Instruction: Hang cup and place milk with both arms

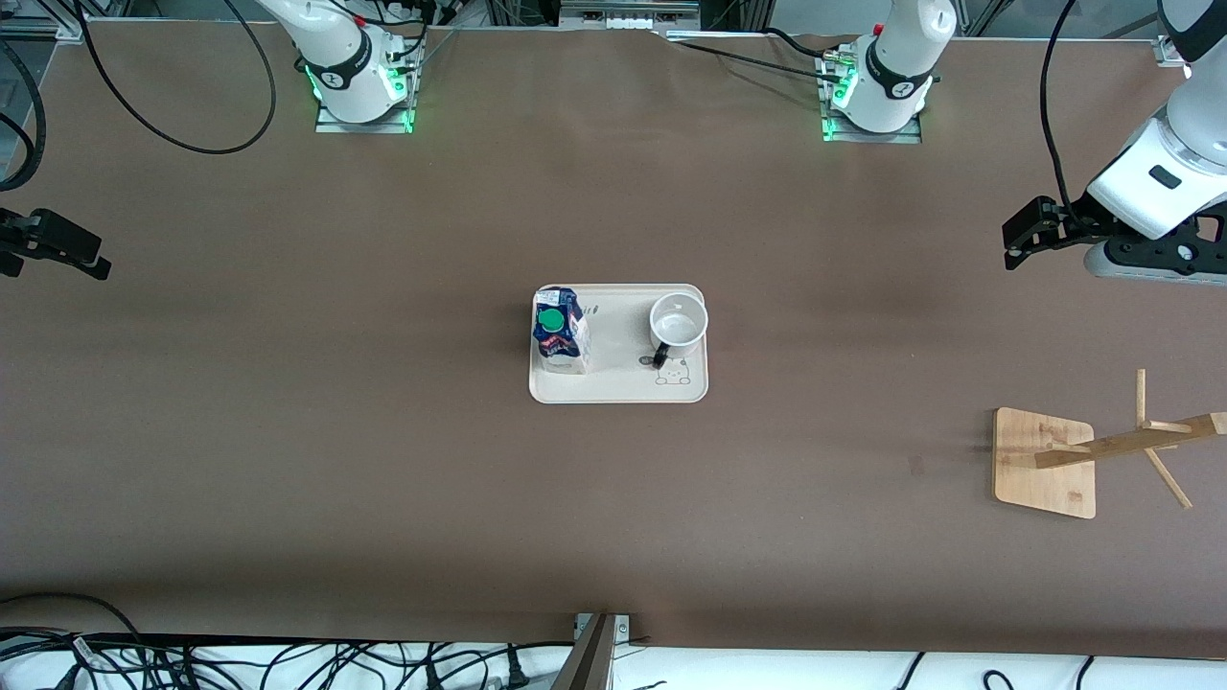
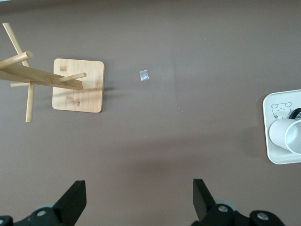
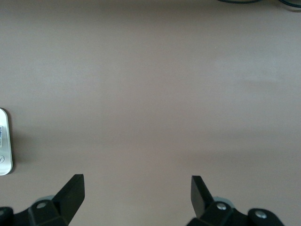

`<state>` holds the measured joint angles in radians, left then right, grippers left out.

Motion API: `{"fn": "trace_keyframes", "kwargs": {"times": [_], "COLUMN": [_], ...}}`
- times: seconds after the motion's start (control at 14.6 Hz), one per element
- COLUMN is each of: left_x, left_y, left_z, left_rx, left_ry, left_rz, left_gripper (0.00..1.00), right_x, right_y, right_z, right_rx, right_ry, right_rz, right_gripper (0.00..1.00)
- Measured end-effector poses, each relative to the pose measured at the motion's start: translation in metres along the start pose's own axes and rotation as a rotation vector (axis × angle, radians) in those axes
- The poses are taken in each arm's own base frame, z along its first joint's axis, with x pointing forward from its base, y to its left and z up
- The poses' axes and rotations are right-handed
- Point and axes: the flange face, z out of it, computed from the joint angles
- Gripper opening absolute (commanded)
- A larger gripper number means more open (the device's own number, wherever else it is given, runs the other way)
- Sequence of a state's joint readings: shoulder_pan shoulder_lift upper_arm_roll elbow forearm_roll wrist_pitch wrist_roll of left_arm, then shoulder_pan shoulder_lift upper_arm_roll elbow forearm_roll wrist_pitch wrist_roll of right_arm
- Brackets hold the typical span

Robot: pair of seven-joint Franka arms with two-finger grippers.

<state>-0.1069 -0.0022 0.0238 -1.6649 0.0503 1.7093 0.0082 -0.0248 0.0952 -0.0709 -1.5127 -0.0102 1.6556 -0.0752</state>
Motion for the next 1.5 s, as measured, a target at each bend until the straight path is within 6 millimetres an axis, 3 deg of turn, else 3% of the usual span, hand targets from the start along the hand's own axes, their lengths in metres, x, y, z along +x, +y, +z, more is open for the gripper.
{"fn": "trace_keyframes", "kwargs": {"times": [0.89,1.5], "left_x": [0.0,0.0], "left_y": [-0.001,-0.001], "left_z": [0.004,0.003], "left_rx": [0.0,0.0], "left_ry": [-0.029,-0.028], "left_rz": [-0.002,-0.003], "left_gripper": [1.0,1.0], "right_x": [0.001,0.008], "right_y": [-0.001,-0.011], "right_z": [0.003,0.047], "right_rx": [0.001,0.031], "right_ry": [-0.007,-0.133], "right_rz": [-0.002,-0.013], "right_gripper": [1.0,1.0]}}
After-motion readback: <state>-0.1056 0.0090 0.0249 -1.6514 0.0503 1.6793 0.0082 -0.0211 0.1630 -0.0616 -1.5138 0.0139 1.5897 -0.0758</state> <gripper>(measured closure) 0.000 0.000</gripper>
